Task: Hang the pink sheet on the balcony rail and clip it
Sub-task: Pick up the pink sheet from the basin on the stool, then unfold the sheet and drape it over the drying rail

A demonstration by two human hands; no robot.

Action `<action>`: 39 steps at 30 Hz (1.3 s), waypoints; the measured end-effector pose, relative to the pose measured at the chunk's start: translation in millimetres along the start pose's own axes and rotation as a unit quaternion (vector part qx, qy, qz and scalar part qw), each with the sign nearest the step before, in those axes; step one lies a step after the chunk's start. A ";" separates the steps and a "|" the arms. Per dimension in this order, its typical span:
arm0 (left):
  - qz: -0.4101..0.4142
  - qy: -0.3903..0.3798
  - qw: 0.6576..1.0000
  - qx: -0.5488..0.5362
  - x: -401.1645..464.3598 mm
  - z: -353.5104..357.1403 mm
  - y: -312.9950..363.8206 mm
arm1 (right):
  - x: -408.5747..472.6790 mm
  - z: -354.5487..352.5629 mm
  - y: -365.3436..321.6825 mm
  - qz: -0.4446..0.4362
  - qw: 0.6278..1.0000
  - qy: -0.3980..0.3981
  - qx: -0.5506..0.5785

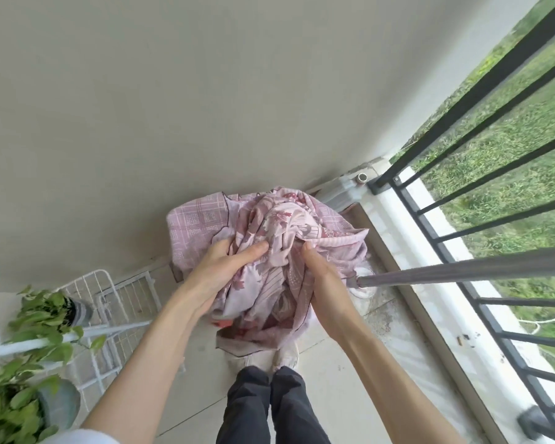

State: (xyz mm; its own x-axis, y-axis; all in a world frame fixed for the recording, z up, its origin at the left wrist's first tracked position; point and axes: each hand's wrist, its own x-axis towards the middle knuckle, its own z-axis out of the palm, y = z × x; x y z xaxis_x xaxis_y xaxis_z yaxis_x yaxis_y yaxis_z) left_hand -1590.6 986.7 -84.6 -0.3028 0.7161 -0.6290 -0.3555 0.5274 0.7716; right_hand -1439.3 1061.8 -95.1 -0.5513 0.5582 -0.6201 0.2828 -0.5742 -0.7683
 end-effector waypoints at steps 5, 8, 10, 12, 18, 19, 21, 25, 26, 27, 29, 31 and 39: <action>0.037 -0.051 0.998 0.012 -17.8 10.2 77.5 | -28.0 1.7 -81.4 -0.106 0.994 0.005 -0.038; 0.061 -0.086 0.994 0.006 -30.8 14.4 116.5 | -45.2 1.5 -123.2 -0.130 0.991 -0.001 0.001; 0.098 -0.087 0.991 0.005 -40.4 19.8 142.4 | -59.2 3.2 -150.6 -0.138 0.990 -0.019 0.027; 0.145 -0.078 0.986 0.005 -48.8 25.8 169.5 | -72.7 3.2 -177.5 -0.157 0.986 -0.032 0.048; 0.275 -0.085 0.957 0.048 -94.6 49.8 269.0 | -128.4 6.9 -271.2 -0.274 0.960 -0.022 0.048; 0.297 -0.096 0.949 0.052 -105.1 54.5 286.1 | -139.0 7.5 -288.2 -0.296 0.954 -0.017 0.042; 0.343 -0.107 0.931 0.063 -129.6 65.6 318.3 | -162.9 9.2 -321.9 -0.333 0.943 -0.001 0.017; 0.429 -0.110 0.894 0.071 -177.9 90.2 378.4 | -220.8 13.1 -385.0 -0.398 0.917 0.003 -0.008; 0.443 -0.119 0.885 0.074 -187.3 95.2 391.1 | -233.6 12.2 -398.4 -0.414 0.910 0.009 -0.020; 0.458 -0.128 0.876 0.080 -197.5 100.4 401.3 | -246.1 11.8 -410.2 -0.425 0.905 0.016 -0.032; 0.470 -0.138 0.868 0.082 -213.3 108.5 419.7 | -269.3 9.8 -428.9 -0.438 0.897 0.034 -0.054; 0.468 -0.158 0.866 0.074 -227.1 116.6 433.0 | -292.2 8.7 -440.7 -0.437 0.896 0.047 -0.060; 0.513 -0.248 0.818 0.082 -246.2 135.6 465.4 | -352.9 -4.5 -457.1 -0.411 0.909 0.043 -0.059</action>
State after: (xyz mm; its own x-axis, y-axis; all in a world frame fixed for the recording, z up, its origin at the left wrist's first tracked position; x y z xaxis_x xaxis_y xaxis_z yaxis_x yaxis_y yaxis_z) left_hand -1561.6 1117.9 442.3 0.0422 0.8961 0.4419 -0.0038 -0.4421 0.8969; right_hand -1370.5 1130.0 474.2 -0.5519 0.8177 0.1638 -0.1118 0.1221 -0.9862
